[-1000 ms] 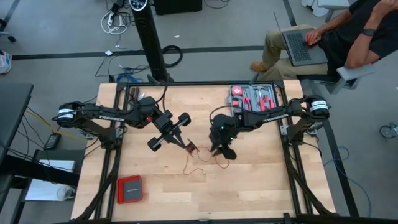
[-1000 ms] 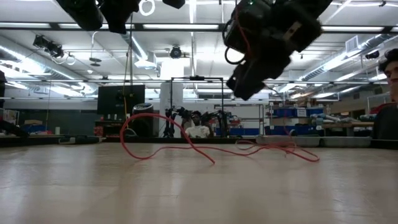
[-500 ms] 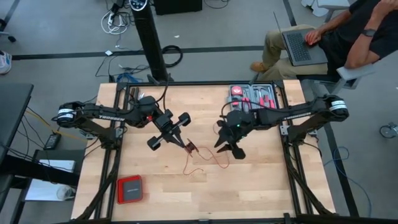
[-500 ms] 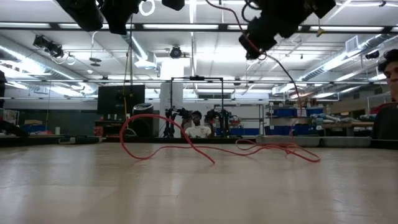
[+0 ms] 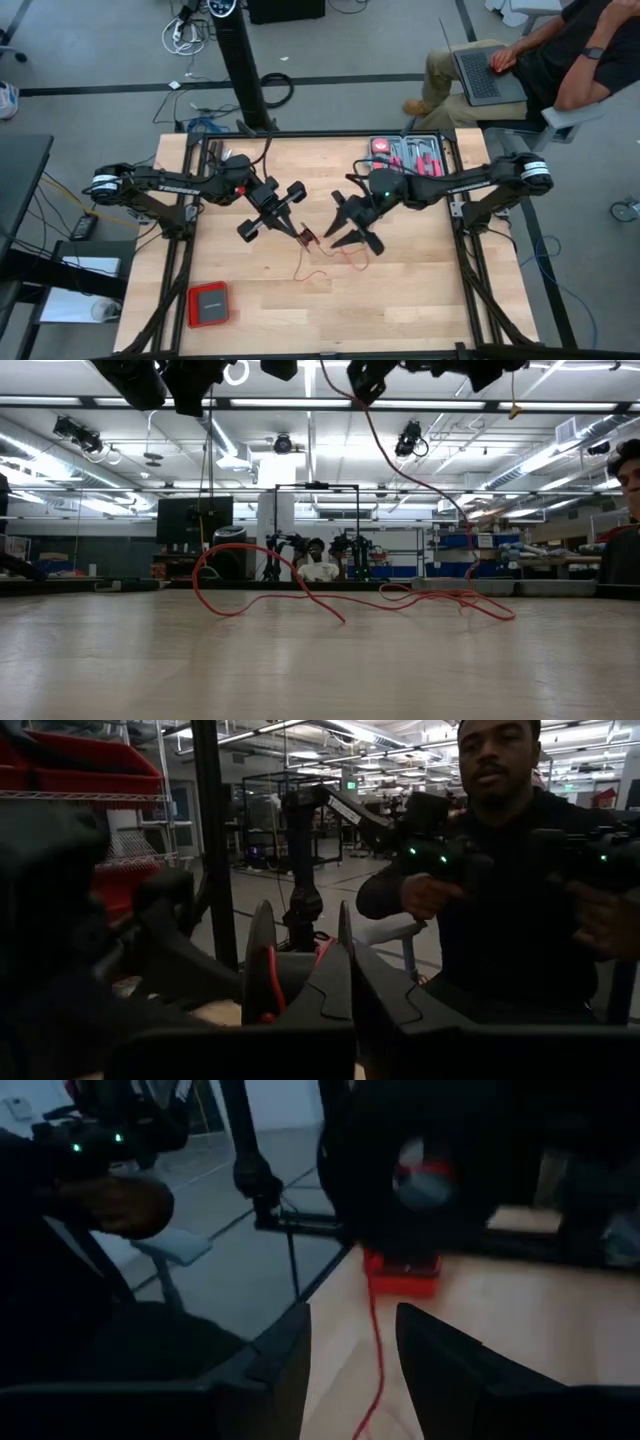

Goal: Coil cords
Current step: Coil the red cable wire onto the black spool

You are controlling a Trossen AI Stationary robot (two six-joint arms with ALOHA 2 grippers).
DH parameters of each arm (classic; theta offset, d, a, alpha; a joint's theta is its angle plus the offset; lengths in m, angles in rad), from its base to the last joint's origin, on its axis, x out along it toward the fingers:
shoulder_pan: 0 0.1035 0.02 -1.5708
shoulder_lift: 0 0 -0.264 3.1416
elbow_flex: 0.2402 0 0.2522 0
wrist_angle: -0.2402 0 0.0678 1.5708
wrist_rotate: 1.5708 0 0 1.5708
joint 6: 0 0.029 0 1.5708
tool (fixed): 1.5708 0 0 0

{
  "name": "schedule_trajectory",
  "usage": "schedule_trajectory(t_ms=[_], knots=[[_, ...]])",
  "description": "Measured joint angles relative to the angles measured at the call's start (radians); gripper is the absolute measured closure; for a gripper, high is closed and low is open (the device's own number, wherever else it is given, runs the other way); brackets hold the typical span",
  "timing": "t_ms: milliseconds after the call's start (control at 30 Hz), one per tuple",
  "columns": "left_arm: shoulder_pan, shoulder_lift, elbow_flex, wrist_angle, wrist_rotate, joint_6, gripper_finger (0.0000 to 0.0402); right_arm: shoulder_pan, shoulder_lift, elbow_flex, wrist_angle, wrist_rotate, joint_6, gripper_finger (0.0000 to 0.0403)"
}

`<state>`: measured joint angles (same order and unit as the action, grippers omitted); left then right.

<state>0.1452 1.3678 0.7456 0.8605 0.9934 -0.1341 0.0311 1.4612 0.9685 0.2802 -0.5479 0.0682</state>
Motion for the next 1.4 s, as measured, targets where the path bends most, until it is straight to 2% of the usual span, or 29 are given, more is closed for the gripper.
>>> schedule_trajectory(t_ms=[233,500,700,933,1200,1400], knots=[[0.0,0.0,0.0,-0.004,0.0,0.004,0.0401,0.002,0.12,-0.002,0.12,-0.007,0.033,0.0256],[0.0,0.0,0.0,-0.017,0.003,0.025,0.0401,0.002,0.139,-0.002,0.167,-0.022,0.025,0.0272],[0.0,0.0,0.0,-0.018,-0.007,0.057,0.0401,0.002,0.143,-0.001,0.167,-0.002,-0.007,0.0317],[0.0,0.0,0.0,-0.003,0.002,0.078,0.0401,0.002,0.143,-0.002,0.132,-0.001,-0.069,0.0395],[-0.001,0.0,0.0,-0.008,-0.008,0.206,0.0401,-0.001,0.184,0.015,0.205,0.049,-0.096,0.0399],[-0.004,0.0,0.0,-0.027,-0.008,0.228,0.0401,-0.021,0.237,0.124,0.118,0.083,-0.223,0.0399]])
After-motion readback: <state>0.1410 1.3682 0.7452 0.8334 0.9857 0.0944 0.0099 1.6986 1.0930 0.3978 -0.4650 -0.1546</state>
